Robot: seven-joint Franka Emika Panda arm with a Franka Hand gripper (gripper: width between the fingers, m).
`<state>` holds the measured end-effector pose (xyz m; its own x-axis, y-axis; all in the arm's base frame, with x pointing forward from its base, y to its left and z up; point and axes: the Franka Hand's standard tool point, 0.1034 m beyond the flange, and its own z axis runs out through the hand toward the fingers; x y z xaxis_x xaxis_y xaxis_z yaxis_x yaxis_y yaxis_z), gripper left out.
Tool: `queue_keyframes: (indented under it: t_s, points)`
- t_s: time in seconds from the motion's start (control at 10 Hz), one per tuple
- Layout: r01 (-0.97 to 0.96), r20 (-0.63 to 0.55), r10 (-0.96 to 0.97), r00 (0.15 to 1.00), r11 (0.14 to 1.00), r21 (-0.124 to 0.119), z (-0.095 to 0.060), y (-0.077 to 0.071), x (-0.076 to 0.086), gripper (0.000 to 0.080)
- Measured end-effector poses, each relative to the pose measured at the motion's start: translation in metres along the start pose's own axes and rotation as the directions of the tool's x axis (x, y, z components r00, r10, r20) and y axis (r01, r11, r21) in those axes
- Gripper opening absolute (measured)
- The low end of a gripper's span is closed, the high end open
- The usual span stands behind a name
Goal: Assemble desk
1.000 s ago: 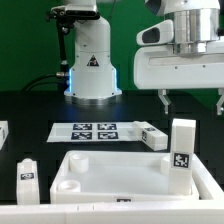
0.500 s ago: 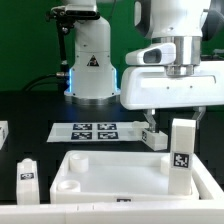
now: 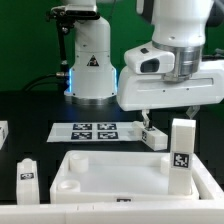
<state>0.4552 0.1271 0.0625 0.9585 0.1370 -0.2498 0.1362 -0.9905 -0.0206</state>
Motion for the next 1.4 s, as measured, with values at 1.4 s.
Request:
queue_keyframes:
  t_s: [1.4]
  points:
    - [-0.202, 0.621, 0.232, 0.748, 0.972, -0.12, 0.061, 0.005, -0.037, 0.0649]
